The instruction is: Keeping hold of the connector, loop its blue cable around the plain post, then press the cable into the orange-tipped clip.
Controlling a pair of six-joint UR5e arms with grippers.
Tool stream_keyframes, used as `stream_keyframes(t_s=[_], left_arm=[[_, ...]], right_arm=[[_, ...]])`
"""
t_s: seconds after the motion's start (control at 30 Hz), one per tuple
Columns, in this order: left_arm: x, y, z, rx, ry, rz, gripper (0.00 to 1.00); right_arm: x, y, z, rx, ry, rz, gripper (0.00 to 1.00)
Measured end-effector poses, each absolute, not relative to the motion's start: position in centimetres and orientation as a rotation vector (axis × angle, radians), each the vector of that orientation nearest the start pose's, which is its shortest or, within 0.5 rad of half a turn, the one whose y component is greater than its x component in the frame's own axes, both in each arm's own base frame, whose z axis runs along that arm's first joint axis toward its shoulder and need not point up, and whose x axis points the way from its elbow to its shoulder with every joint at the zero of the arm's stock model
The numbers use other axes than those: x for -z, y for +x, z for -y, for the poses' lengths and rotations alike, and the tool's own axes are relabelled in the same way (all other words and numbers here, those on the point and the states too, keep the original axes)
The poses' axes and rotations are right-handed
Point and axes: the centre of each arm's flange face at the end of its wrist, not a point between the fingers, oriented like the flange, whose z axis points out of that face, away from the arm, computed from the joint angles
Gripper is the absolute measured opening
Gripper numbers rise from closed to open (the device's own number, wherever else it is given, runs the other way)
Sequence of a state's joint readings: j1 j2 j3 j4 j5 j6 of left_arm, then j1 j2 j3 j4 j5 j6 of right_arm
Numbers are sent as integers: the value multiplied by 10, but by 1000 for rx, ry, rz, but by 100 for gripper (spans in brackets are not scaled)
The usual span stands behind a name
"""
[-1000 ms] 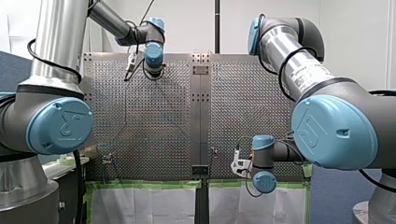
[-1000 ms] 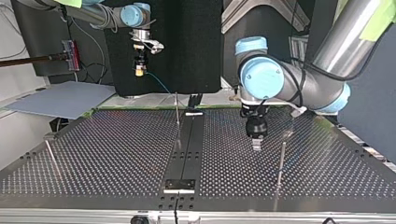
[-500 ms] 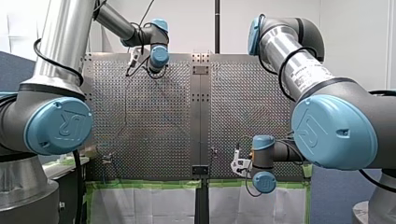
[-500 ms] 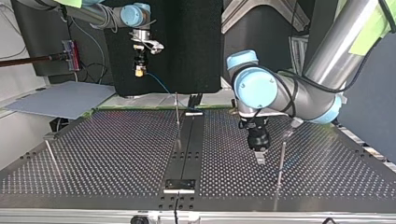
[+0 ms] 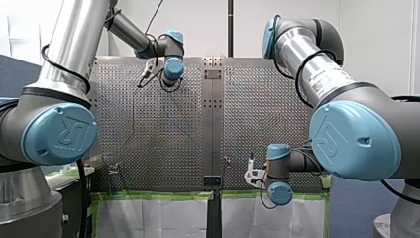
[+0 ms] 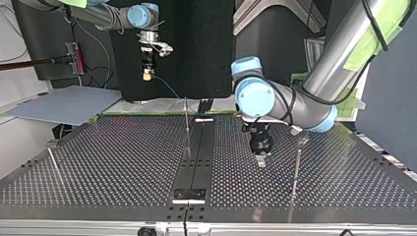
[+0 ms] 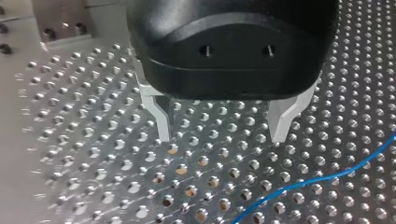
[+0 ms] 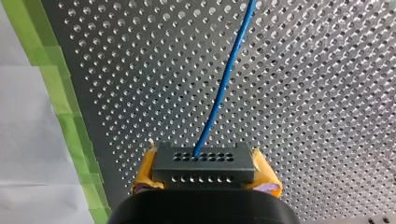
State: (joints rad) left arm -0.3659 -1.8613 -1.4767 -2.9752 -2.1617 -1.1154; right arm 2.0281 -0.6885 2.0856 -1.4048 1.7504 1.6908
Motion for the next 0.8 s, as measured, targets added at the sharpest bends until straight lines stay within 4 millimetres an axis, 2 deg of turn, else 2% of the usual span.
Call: stream_keyframes(t_s=[0.17,0.53,0.8], left_arm=[[-379,533,285,-568,217,-1631,100],[-391,547,270,-664,188,-1626,100],[-380,560,276,-690,202,-1656,100]], right_arm=[[53,322,393,-1501,1360,1162,0],[53,322,393,-1503,1359,1161,0],[52,323,393,-1505,1356,1159,0]])
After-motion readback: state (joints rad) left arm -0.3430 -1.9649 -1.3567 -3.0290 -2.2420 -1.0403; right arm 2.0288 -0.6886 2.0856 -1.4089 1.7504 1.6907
